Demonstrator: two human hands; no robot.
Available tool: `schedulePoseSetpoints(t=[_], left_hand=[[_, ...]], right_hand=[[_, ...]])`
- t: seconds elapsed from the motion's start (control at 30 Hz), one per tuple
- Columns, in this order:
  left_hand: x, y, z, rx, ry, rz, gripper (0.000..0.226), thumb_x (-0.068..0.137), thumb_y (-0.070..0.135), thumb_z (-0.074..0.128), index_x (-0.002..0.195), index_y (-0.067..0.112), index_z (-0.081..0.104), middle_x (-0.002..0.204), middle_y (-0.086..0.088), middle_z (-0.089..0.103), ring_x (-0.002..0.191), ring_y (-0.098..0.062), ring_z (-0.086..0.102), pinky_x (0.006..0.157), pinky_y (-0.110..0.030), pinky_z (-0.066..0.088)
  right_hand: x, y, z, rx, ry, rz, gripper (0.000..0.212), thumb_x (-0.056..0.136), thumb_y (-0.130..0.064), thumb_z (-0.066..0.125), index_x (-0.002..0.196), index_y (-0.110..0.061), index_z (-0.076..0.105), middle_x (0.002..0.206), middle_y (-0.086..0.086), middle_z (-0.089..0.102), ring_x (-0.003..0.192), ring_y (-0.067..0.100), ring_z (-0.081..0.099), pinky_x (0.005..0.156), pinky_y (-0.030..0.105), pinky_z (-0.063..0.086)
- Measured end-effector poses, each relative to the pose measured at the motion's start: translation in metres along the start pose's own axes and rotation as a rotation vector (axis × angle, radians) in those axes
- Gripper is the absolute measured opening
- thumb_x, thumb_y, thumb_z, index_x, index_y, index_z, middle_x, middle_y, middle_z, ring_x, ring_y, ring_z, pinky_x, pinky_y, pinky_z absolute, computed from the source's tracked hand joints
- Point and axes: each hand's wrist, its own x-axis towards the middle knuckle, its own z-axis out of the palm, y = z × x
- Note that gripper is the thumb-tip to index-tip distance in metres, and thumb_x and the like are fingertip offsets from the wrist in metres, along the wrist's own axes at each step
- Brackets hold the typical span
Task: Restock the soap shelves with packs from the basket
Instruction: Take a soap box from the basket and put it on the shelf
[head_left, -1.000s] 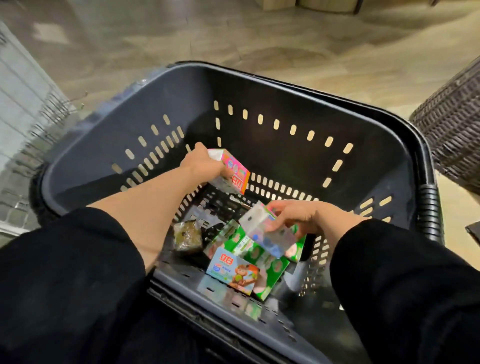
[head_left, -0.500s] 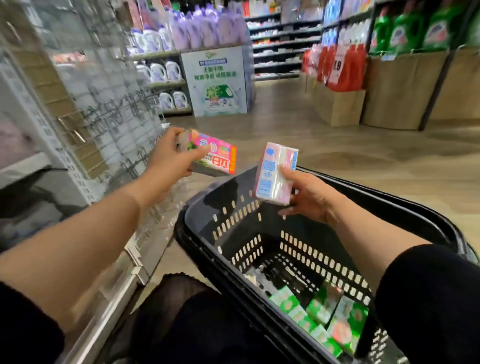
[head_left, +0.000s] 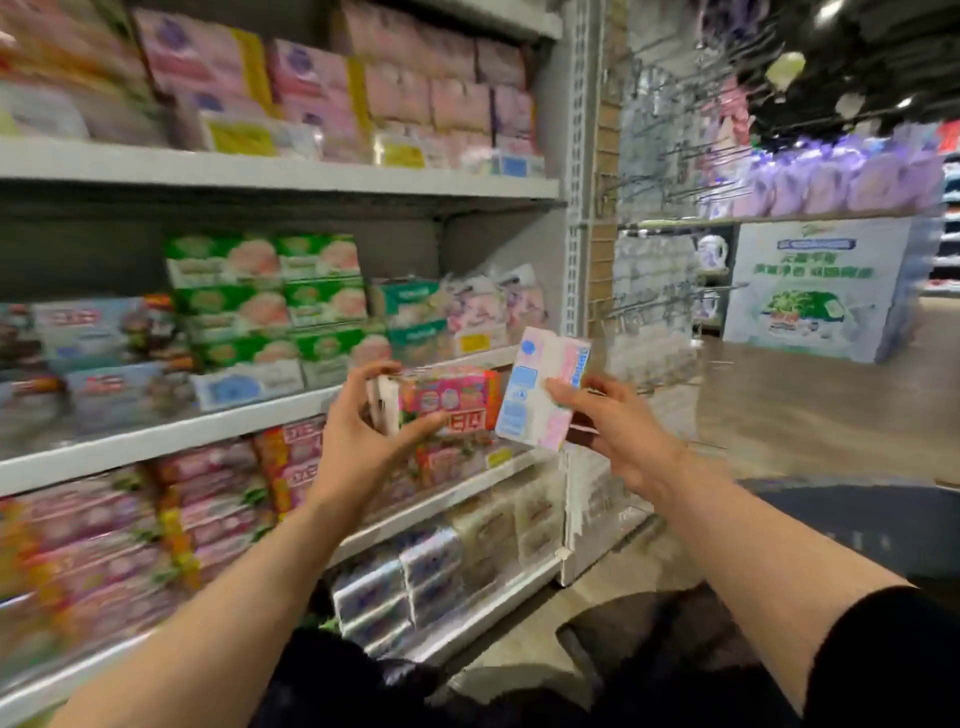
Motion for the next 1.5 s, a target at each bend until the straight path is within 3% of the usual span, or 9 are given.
schedulePoseSetpoints(t=[0.1, 0.37, 0.47, 0.73, 0.9, 1.17, 1.3, 1.4, 1.5], left_hand=[[-0.018, -0.011, -0.052, -0.030, 0.119, -0.094, 0.053, 0.062, 0.047, 0.087, 0.106, 0.040, 0.058, 0.108, -0.012, 0.068, 0.095, -0.025, 0.069, 0.068, -0.035, 0.059], [-0.058, -0.038, -0.122, 0.060, 0.306, -0.179, 0.042, 0.073, 0.035, 0.081, 0.106, 0.041, 0.055, 0.111, -0.002, 0.066, 0.101, -0.017, 0.066, 0.076, -0.027, 0.056], [-0.069, -0.054, -0.135, 0.158, 0.335, -0.225, 0.044, 0.072, 0.034, 0.084, 0.100, 0.047, 0.053, 0.118, 0.003, 0.062, 0.111, -0.020, 0.060, 0.087, -0.038, 0.055], [-0.075, -0.078, -0.155, 0.260, 0.368, -0.249, 0.045, 0.069, 0.031, 0.085, 0.104, 0.039, 0.057, 0.115, 0.014, 0.061, 0.115, -0.017, 0.057, 0.096, -0.045, 0.050], [-0.050, -0.086, -0.153, 0.309, 0.425, -0.170, 0.051, 0.071, 0.034, 0.084, 0.113, 0.038, 0.056, 0.119, 0.018, 0.058, 0.112, 0.000, 0.052, 0.093, -0.030, 0.045], [-0.032, -0.104, -0.166, 0.404, 0.578, -0.079, 0.046, 0.075, 0.021, 0.081, 0.114, 0.025, 0.057, 0.105, 0.022, 0.059, 0.086, 0.021, 0.051, 0.068, -0.002, 0.041], [-0.022, -0.118, -0.170, 0.649, 0.508, -0.016, 0.045, 0.077, 0.033, 0.078, 0.117, 0.027, 0.056, 0.113, 0.014, 0.057, 0.091, 0.006, 0.052, 0.076, -0.004, 0.038], [-0.019, -0.138, -0.172, 0.958, 0.527, -0.022, 0.045, 0.081, 0.042, 0.072, 0.121, 0.024, 0.061, 0.129, -0.003, 0.051, 0.115, -0.018, 0.047, 0.097, -0.029, 0.039], [-0.019, -0.145, -0.170, 1.059, 0.609, -0.015, 0.047, 0.081, 0.042, 0.072, 0.121, 0.020, 0.063, 0.124, -0.012, 0.043, 0.110, -0.023, 0.044, 0.090, -0.033, 0.044]], right_hand=[[0.000, 0.009, 0.050, 0.001, -0.124, 0.018, 0.030, 0.087, -0.020, 0.068, 0.111, -0.004, 0.062, 0.101, 0.009, 0.070, 0.075, 0.015, 0.069, 0.058, 0.023, 0.055], [0.000, 0.044, 0.127, -0.008, -0.290, 0.053, 0.013, 0.085, -0.016, 0.070, 0.097, -0.011, 0.067, 0.091, 0.004, 0.074, 0.077, 0.016, 0.071, 0.056, 0.023, 0.054], [0.000, 0.060, 0.136, -0.045, -0.341, 0.072, 0.019, 0.084, -0.015, 0.071, 0.102, -0.011, 0.068, 0.096, 0.004, 0.074, 0.082, 0.016, 0.072, 0.057, 0.022, 0.054], [0.017, 0.105, 0.132, -0.113, -0.256, 0.150, 0.016, 0.085, -0.018, 0.071, 0.098, -0.010, 0.066, 0.085, 0.002, 0.073, 0.067, 0.010, 0.070, 0.046, 0.016, 0.048], [0.040, 0.133, 0.117, -0.134, -0.200, 0.232, 0.023, 0.082, -0.021, 0.074, 0.101, -0.010, 0.066, 0.092, 0.006, 0.074, 0.082, 0.022, 0.071, 0.065, 0.032, 0.056], [0.070, 0.162, 0.133, 0.038, -0.168, 0.292, 0.017, 0.084, -0.017, 0.071, 0.098, -0.010, 0.064, 0.094, 0.009, 0.071, 0.083, 0.021, 0.068, 0.059, 0.031, 0.050], [0.083, 0.160, 0.149, 0.099, -0.163, 0.278, 0.010, 0.084, -0.017, 0.070, 0.090, -0.012, 0.064, 0.088, 0.007, 0.070, 0.080, 0.020, 0.067, 0.059, 0.030, 0.048], [0.089, 0.163, 0.155, 0.117, -0.172, 0.263, 0.009, 0.084, -0.017, 0.070, 0.089, -0.013, 0.064, 0.087, 0.004, 0.070, 0.080, 0.018, 0.066, 0.063, 0.031, 0.048], [0.095, 0.169, 0.160, 0.122, -0.159, 0.282, 0.009, 0.083, -0.019, 0.071, 0.087, -0.015, 0.064, 0.087, 0.003, 0.071, 0.082, 0.019, 0.067, 0.074, 0.035, 0.051]])
